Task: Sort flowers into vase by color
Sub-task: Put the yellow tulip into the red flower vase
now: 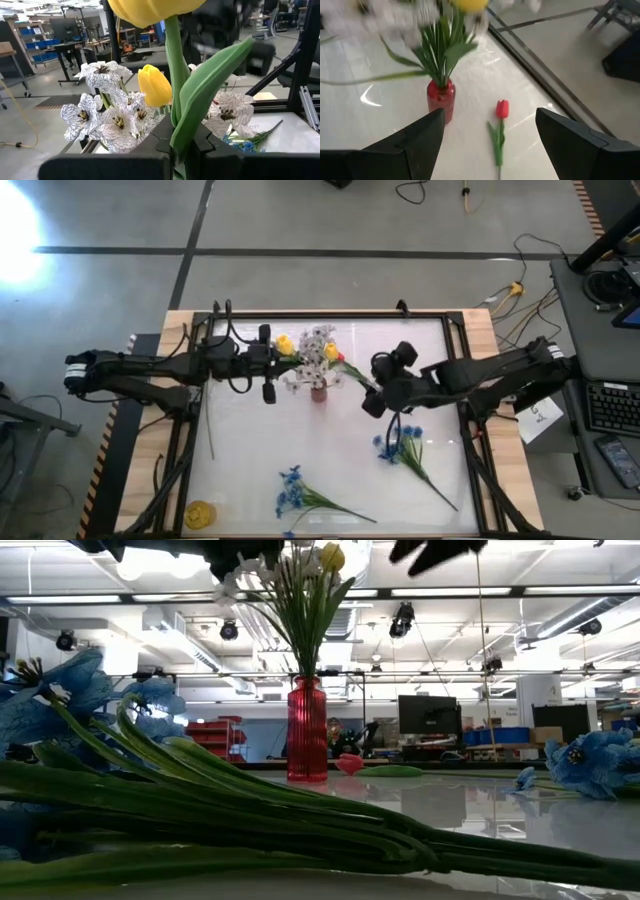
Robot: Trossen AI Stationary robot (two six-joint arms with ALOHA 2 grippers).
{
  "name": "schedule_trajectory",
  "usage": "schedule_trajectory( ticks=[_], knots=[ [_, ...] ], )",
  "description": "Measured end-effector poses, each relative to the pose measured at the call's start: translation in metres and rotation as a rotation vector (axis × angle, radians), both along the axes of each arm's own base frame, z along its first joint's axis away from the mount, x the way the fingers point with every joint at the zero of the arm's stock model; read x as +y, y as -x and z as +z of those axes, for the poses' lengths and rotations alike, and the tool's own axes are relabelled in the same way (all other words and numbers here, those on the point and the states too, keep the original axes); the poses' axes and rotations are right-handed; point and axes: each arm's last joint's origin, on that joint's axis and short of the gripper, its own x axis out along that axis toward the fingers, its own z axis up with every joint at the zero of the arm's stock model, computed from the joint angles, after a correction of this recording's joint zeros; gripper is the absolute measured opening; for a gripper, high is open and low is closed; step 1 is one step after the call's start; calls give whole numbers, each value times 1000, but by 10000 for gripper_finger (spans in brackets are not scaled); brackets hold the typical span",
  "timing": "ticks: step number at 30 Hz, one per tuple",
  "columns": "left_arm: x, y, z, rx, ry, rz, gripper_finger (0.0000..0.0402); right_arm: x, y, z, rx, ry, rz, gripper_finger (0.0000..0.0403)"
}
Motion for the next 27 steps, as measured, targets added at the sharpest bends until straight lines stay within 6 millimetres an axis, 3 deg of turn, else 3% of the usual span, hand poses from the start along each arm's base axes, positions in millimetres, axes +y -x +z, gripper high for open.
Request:
schedule_trajectory(
  ticks=[12,20,27],
  knots=[
    [2,-4,-3,8,0,40,0,-4,-14,-91,-85,-80,183,304],
    [3,-17,-14,28,7,49,0,-27,-15,-113,-153,-68,165,304],
    [4,-20,-16,18,25,61,0,-36,-16,-116,-149,-29,188,327]
  ],
)
